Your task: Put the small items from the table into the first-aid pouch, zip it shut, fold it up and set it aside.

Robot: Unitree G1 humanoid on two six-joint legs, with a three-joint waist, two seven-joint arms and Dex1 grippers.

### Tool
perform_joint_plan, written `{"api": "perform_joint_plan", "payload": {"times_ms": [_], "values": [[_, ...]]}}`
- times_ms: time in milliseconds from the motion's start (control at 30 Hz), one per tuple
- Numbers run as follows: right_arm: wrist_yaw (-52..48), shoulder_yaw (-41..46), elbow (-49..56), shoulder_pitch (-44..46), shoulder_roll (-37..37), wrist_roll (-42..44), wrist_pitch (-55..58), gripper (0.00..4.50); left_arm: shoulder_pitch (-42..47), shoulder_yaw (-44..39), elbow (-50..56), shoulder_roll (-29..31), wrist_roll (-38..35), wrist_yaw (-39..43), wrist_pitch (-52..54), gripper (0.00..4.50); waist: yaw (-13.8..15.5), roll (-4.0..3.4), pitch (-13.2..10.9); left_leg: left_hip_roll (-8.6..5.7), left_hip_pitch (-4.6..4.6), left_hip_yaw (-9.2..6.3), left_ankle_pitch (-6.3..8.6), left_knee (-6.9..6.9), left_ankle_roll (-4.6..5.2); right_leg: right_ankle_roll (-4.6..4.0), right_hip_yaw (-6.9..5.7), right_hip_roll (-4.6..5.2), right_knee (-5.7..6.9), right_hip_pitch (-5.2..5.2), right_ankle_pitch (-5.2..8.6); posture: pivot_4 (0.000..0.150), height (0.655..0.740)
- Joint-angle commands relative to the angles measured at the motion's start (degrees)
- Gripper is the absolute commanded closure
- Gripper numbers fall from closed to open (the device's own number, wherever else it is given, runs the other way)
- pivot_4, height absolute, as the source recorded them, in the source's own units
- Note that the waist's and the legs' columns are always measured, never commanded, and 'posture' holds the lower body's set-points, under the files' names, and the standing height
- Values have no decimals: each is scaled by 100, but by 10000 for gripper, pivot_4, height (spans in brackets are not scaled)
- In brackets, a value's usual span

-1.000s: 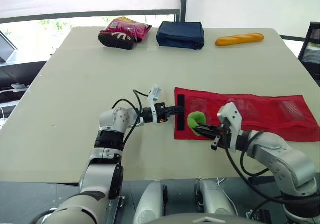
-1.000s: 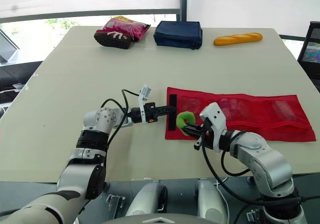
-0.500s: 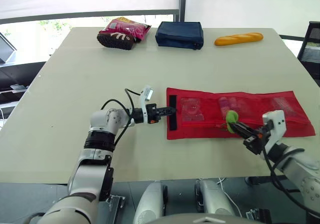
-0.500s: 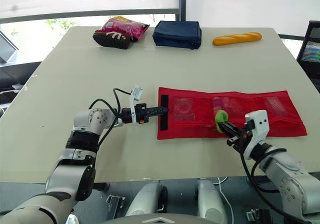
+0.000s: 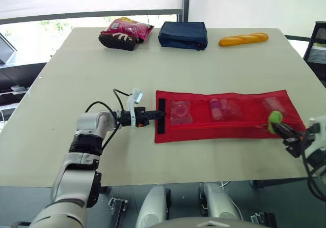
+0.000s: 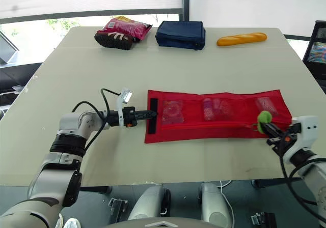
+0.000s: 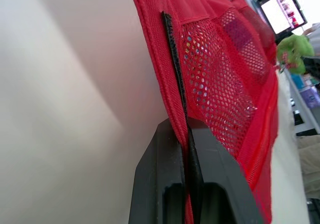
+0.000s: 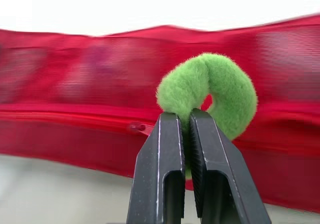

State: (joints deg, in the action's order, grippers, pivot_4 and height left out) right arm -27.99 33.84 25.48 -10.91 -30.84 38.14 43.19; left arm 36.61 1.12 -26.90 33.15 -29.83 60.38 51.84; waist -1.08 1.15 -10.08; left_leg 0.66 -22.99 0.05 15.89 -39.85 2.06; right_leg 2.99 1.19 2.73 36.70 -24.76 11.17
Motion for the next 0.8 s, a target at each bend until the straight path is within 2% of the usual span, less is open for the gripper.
{"api": "perform_joint_plan", "payload": {"times_ms": [33,200,533,700,800], "values": [[324,400,-556,107,-227,-438,-388,44396,-27,-66,-249,291,293,22,-263,45000,3,-2,-1,0,1,0,0,1,0,-3,0,0,0,0,2,1500,7134],[748,478,-1181,332,-386,-849,-568,44396,-9,-128,-317,418,349,41,-400,45000,3,-3,-2,0,4,7,0,11,0,-4,6,0,0,-3,3,1500,7134],[1472,501,-1699,696,-528,-1488,-822,44396,-76,-348,-333,771,392,-50,-469,45000,8,-2,-2,-5,13,24,-1,43,1,-8,23,-2,-1,-12,5,1500,7134],[1295,408,-1587,786,-538,-1348,-783,44396,22,-380,-628,1011,519,-87,-684,45000,-10,-3,-2,-5,14,35,-1,52,1,-9,30,-3,-4,-17,5,1500,7134],[830,257,-1335,679,-583,-1147,-841,44396,77,-302,-797,1099,576,-67,-822,45000,-7,-2,-2,-5,15,35,-1,52,1,-8,31,-5,-4,-17,5,1500,7134]]}}
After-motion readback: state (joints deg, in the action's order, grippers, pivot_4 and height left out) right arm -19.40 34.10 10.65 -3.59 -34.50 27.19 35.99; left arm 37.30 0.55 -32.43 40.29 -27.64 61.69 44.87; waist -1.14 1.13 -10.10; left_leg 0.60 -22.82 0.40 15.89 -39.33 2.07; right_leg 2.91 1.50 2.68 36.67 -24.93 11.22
